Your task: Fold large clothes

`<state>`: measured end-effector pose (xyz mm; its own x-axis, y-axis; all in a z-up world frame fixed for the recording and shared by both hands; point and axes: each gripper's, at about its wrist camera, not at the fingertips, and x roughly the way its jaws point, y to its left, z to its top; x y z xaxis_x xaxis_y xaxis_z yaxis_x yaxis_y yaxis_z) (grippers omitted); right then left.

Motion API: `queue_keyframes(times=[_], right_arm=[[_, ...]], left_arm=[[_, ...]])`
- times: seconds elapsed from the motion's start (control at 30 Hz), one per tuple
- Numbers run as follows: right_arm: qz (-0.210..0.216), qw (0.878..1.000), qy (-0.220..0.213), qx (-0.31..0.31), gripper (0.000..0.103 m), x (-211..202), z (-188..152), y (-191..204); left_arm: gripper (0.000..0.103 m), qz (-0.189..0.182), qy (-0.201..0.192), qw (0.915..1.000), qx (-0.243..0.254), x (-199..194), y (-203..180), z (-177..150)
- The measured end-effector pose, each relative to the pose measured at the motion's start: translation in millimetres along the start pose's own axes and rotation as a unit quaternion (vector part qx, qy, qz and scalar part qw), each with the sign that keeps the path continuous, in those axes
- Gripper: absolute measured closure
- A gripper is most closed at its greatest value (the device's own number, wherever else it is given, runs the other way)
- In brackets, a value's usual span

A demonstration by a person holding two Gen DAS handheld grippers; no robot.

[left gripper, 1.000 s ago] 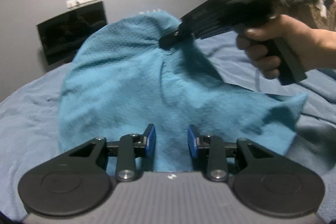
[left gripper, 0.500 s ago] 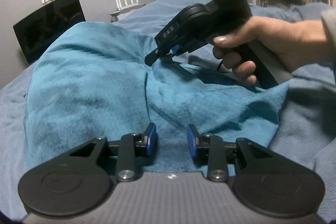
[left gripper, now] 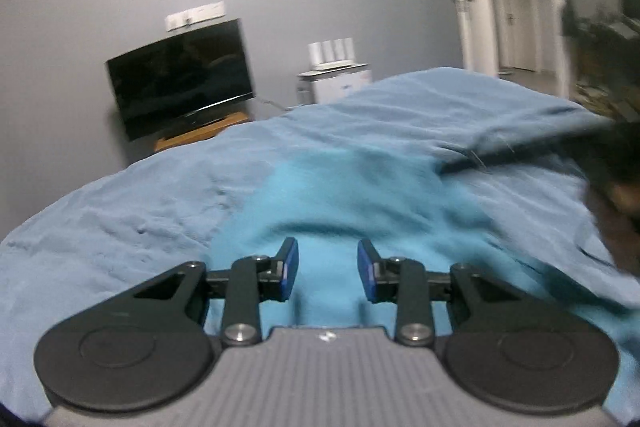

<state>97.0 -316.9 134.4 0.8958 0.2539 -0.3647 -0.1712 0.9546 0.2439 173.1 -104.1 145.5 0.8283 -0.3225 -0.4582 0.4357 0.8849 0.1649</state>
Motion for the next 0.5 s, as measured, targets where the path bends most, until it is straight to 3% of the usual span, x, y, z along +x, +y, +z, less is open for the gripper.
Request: queue_keyframes(times=[0.13, 0.23, 0.3, 0.37, 0.5], right_arm=[[-0.043, 0.998, 0.031, -0.028, 0.075, 38, -8, 8], [-0.100, 0.991, 0.080, -0.049, 0.073, 77, -23, 3], [-0.114, 0.985, 0.117, -0.048, 0.059, 106, -40, -8], [-0.117, 0.985, 0.121, -0.033, 0.050, 120, -52, -17], [-0.117, 0.987, 0.104, -0.027, 0.044, 128, -72, -23]], left_arm=[[0.074, 0.015, 0.032, 0.9988, -0.034, 49, 32, 19], [0.074, 0.030, 0.086, 0.9937, -0.065, 91, 55, 17], [0.074, 0.036, 0.119, 0.9895, -0.074, 111, 63, 4], [0.074, 0.039, 0.135, 0.9874, -0.073, 122, 64, -14], [0.073, 0.033, 0.138, 0.9879, -0.062, 133, 64, -30]])
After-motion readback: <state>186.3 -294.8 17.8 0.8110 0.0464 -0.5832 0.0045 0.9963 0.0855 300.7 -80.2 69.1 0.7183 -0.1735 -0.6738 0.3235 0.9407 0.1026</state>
